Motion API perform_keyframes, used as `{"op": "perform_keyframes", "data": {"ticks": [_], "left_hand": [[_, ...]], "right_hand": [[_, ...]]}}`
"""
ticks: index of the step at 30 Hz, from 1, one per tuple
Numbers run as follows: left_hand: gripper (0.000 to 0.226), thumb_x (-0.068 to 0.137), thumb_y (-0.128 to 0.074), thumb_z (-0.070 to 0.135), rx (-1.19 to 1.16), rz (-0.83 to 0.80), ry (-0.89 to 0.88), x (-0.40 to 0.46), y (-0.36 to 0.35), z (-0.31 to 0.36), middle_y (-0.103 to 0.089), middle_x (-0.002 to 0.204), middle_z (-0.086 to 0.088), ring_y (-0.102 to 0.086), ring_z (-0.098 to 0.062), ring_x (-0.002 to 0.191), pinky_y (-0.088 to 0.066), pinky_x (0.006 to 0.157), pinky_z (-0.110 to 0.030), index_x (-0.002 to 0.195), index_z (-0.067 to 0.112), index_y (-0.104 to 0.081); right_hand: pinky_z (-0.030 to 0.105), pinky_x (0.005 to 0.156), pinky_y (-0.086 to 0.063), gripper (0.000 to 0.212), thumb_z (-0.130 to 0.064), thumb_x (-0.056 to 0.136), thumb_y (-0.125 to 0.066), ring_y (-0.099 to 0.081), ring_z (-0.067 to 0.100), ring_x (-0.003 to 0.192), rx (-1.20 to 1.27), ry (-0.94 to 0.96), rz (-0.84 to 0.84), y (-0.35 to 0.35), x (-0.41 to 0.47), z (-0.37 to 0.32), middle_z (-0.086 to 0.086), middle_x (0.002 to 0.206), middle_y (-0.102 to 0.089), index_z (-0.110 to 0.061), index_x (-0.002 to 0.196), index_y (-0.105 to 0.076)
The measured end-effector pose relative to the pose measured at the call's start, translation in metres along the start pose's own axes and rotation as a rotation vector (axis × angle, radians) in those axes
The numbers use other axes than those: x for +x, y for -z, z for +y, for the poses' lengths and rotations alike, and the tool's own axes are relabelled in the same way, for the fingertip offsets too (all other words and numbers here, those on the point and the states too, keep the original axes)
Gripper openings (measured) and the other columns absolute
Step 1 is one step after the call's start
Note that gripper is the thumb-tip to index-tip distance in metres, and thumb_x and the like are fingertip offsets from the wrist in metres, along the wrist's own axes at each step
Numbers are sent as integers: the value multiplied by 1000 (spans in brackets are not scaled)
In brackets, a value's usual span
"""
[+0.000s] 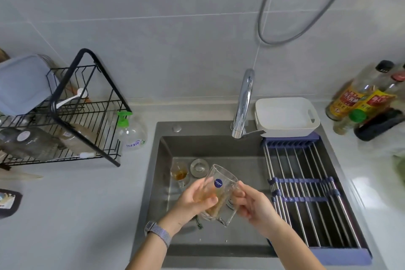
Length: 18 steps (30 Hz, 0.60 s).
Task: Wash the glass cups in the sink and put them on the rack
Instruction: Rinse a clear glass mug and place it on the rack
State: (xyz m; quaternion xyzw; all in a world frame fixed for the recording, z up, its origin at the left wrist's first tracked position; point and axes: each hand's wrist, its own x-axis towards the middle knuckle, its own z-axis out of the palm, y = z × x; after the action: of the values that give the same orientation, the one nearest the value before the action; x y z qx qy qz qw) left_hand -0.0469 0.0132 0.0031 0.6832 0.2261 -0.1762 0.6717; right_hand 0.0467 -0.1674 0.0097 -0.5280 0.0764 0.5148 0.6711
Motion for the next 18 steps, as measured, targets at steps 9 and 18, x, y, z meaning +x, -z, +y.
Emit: {"op": "perform_keyframes", "data": {"ticks": [9,18], "left_hand": [[76,55,-75,65,53,27,94,11,9,9,-61,117,25,-59,7,107,-45,79,-8,122,38,-52],[77,54,-84,47,-46,-22,92,29,-2,12,-71,115,10,-66,-5,104,-53,87,-20,122,25,-56]], "right_hand": [[18,37,-15,42,-34,101,-32,-20,8,41,-24,-5,133,-15,14,6,-9,51,-26,-22,61,-34],[31,79,-51,16,-32,93,-57,-62,15,86,-759,362,649,10,34,-58,-4,91,-64,-17,96,-61]]}}
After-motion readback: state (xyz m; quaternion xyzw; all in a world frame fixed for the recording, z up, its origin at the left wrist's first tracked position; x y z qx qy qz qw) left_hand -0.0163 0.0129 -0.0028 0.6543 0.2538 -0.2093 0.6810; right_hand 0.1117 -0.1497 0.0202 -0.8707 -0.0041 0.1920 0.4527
